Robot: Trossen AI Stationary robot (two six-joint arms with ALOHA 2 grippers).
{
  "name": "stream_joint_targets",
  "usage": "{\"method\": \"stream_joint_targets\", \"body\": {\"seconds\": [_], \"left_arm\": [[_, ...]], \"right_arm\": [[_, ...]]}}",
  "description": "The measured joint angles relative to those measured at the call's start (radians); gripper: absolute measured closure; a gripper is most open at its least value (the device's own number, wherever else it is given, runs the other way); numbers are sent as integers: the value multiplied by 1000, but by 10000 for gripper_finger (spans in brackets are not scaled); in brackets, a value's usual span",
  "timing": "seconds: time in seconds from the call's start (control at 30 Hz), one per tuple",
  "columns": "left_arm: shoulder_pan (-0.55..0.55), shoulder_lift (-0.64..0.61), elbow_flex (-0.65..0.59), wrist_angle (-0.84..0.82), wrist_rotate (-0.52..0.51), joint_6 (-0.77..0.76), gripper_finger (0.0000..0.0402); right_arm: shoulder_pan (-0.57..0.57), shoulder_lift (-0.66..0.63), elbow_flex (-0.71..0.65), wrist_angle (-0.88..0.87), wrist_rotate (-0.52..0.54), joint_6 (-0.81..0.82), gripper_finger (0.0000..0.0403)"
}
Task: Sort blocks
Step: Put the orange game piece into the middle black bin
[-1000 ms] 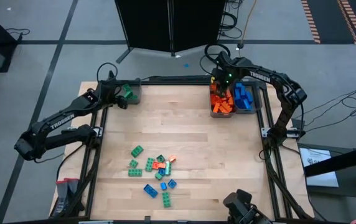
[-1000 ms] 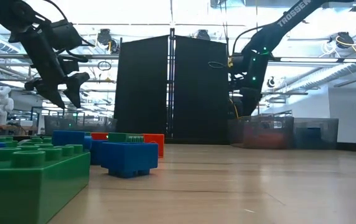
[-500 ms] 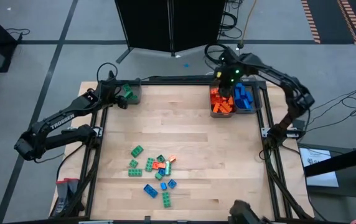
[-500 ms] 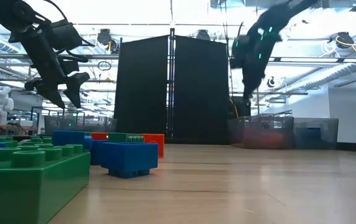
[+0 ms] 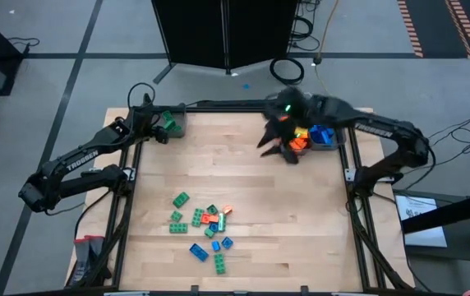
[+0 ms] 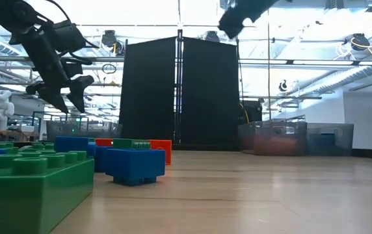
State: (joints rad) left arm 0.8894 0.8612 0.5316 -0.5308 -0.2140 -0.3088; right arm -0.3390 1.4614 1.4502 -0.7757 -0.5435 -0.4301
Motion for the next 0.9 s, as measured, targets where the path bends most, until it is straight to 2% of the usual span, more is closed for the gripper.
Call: {"method": "stream_joint_targets", "body": {"seconds": [0.1,0.27,0.57,0.7,0.9], "left_arm": [[0,0,0,-2,0,-8,125],[0,0,0,-3,0,-25,125],[0,0,0,-11,0,-16,125],[0,0,0,-13,0,10,125],[0,0,0,-10,0,34,125]], "right_arm": [[104,53,0,80,41,0,264],[217,160,0,243,42,-9,264],[305,383,0,406,41,-35,261],[328,455,0,419,42,-26,230],[335,499,0,468,22,-3,149]]}}
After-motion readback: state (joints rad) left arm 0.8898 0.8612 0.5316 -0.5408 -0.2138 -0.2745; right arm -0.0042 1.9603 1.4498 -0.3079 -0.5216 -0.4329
